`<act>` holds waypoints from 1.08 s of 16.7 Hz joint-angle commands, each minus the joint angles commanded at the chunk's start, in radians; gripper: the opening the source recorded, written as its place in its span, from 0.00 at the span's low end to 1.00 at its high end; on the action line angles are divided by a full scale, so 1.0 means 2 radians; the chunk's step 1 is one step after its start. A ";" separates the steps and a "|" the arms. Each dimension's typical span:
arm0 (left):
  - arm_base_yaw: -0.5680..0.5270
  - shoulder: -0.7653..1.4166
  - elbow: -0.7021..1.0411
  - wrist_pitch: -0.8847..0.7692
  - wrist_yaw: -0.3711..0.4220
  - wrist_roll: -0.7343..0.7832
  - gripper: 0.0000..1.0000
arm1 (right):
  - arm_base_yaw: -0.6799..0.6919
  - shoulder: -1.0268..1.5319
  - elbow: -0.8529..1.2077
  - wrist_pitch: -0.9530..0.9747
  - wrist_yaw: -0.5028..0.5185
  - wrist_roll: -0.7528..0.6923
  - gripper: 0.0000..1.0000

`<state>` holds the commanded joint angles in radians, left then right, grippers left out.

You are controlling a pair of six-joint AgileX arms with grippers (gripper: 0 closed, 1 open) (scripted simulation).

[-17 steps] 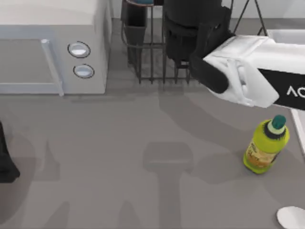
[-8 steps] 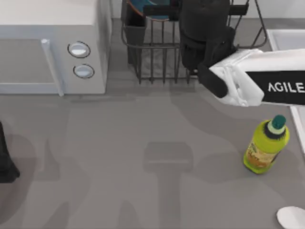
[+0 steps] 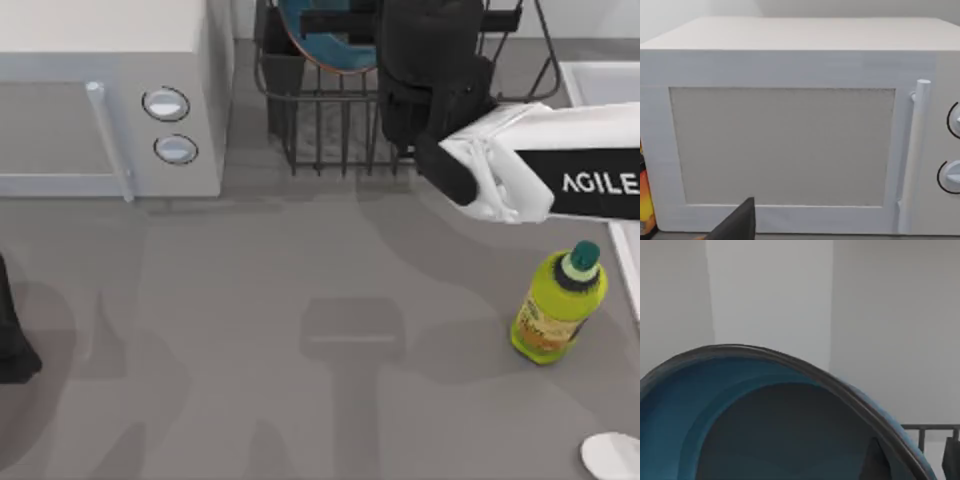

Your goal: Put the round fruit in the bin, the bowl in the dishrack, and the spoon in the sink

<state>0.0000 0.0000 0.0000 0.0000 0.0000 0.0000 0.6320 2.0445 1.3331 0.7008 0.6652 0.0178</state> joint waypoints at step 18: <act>0.000 0.000 0.000 0.000 0.000 0.000 1.00 | 0.000 -0.015 -0.011 -0.002 0.004 0.000 1.00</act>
<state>0.0000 0.0000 0.0000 0.0000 0.0000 0.0000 0.6313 2.0136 1.3102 0.6963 0.6731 0.0168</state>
